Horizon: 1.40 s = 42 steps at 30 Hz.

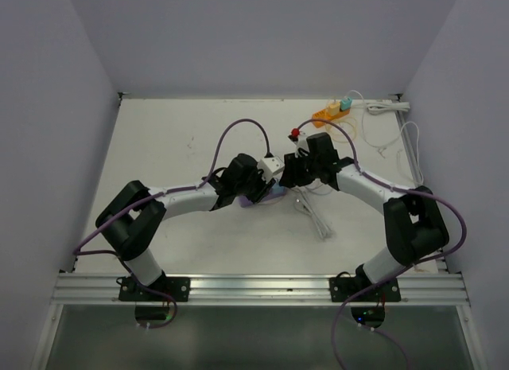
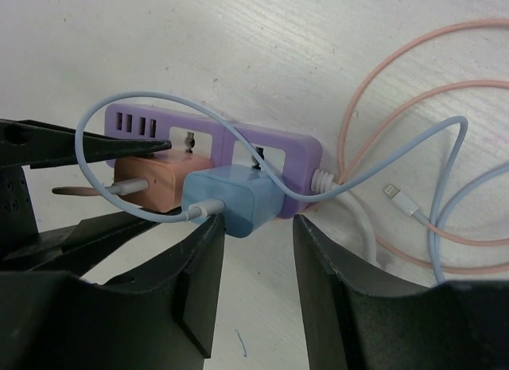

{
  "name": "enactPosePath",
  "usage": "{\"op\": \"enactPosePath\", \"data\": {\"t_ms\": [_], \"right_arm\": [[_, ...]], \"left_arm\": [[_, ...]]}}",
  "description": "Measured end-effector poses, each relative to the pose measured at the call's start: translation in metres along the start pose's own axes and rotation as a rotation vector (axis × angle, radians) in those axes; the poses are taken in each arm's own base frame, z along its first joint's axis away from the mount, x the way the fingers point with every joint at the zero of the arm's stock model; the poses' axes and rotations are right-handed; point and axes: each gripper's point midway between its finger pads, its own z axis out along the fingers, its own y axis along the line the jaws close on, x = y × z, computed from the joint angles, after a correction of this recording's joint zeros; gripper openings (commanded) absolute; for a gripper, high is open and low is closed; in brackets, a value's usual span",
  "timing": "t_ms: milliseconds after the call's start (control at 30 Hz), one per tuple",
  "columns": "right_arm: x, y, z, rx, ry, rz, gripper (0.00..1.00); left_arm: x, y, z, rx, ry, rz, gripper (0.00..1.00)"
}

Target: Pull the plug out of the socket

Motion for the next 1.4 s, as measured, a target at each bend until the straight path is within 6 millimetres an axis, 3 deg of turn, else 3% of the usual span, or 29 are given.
{"op": "enactPosePath", "data": {"t_ms": [433, 1400], "right_arm": [[-0.007, 0.001, 0.009, -0.030, -0.027, 0.001, 0.09], [-0.012, -0.001, 0.012, 0.025, -0.044, -0.032, 0.10]], "left_arm": [[0.000, -0.001, 0.000, 0.005, -0.001, -0.003, 0.04], [-0.013, -0.001, 0.001, 0.003, -0.036, -0.041, 0.00]]}}
